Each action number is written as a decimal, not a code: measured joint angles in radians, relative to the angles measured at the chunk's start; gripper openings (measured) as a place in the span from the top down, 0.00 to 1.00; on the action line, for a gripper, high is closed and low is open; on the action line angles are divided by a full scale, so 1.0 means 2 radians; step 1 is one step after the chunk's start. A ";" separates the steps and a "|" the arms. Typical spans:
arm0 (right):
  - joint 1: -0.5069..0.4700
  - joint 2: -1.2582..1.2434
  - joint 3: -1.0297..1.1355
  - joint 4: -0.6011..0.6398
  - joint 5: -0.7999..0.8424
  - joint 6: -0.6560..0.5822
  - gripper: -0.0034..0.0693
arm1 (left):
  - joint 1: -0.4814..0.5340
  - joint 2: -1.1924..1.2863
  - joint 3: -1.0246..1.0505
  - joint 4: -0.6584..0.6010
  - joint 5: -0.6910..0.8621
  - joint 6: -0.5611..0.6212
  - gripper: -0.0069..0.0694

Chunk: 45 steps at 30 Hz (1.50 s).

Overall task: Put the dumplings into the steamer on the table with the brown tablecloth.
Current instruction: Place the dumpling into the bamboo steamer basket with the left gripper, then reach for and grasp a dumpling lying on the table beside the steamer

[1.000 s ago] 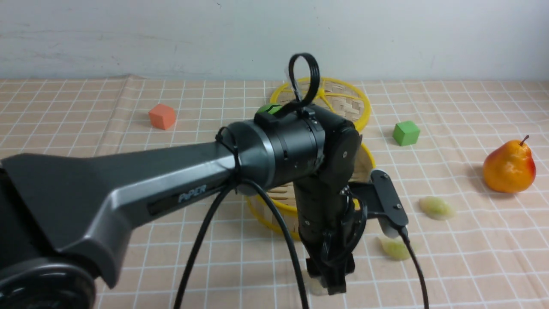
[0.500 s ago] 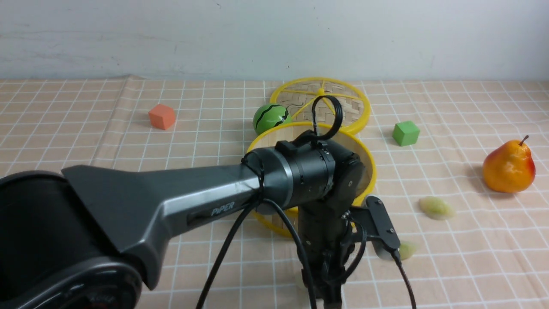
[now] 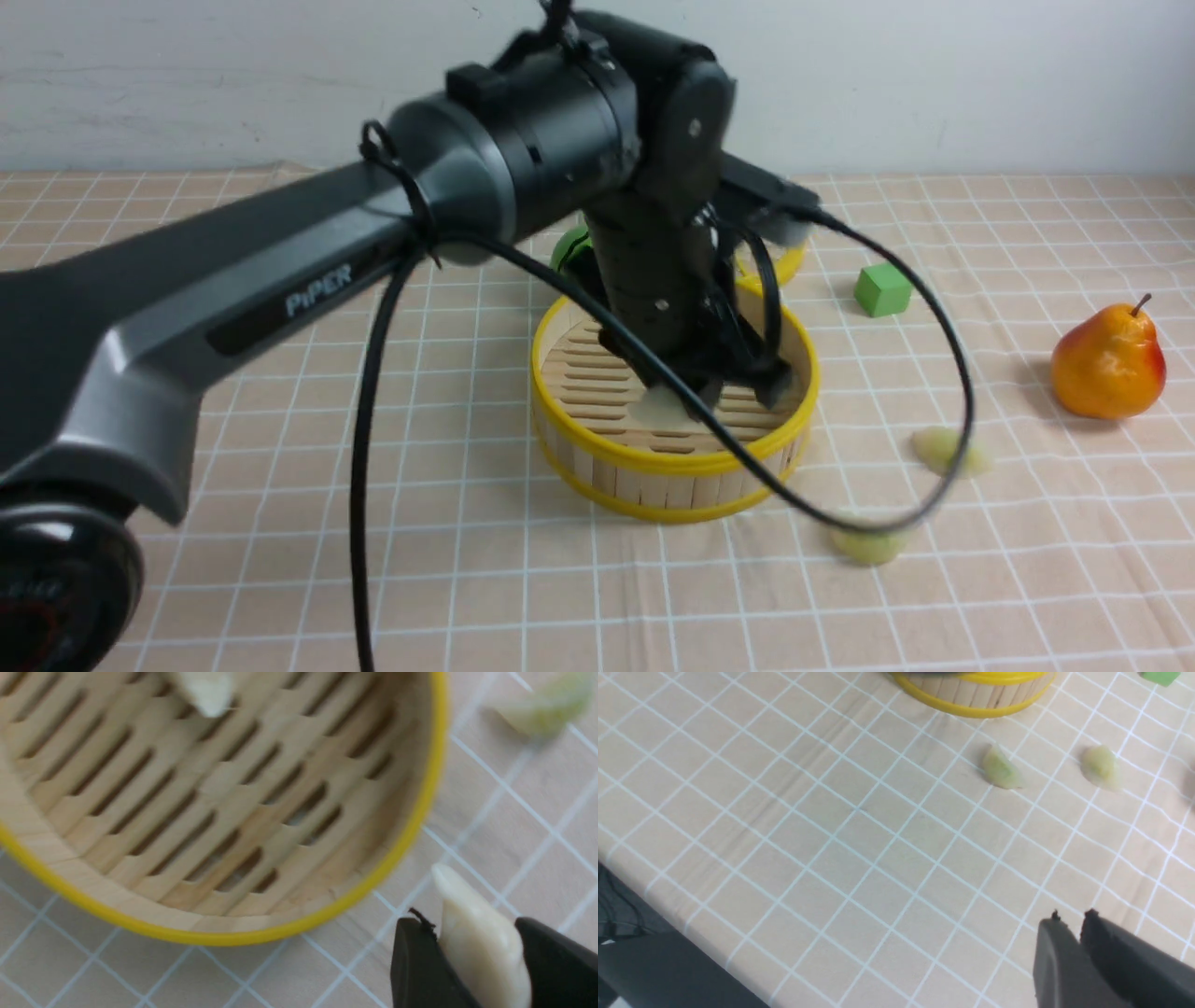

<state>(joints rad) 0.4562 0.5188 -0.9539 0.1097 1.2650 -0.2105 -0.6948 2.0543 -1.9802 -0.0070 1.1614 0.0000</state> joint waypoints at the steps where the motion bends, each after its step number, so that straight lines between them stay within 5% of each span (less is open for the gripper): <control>1: 0.000 0.006 0.000 0.009 0.000 0.008 0.84 | 0.018 0.010 -0.015 0.003 -0.011 -0.026 0.60; 10: 0.000 0.068 0.000 0.025 0.000 0.036 0.84 | 0.089 0.095 -0.060 0.007 -0.115 -0.118 0.60; 18: 0.000 0.109 0.000 0.026 0.000 0.037 0.84 | 0.097 0.142 -0.061 0.011 -0.170 -0.128 0.60; 27: 0.000 0.120 -0.001 0.010 -0.001 0.045 0.86 | 0.097 0.143 -0.061 0.018 -0.171 -0.128 0.32; 32: 0.000 0.142 -0.016 -0.062 -0.001 0.085 0.91 | 0.097 0.112 -0.061 0.020 -0.125 -0.126 0.29; 35: 0.000 0.197 -0.037 -0.139 -0.007 0.113 0.98 | 0.097 0.054 -0.061 0.025 -0.077 -0.110 0.33; 38: -0.006 0.247 -0.054 -0.152 -0.023 0.116 0.98 | 0.097 0.004 -0.061 0.026 -0.035 -0.104 0.43; 45: -0.074 0.410 -0.119 -0.044 -0.056 0.015 0.98 | 0.097 -0.129 -0.061 0.032 0.042 -0.068 0.88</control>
<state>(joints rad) 0.3085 1.3379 -1.1919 0.0208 1.1536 -0.1807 -0.5001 1.7967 -2.1024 0.0567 1.2458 -0.1367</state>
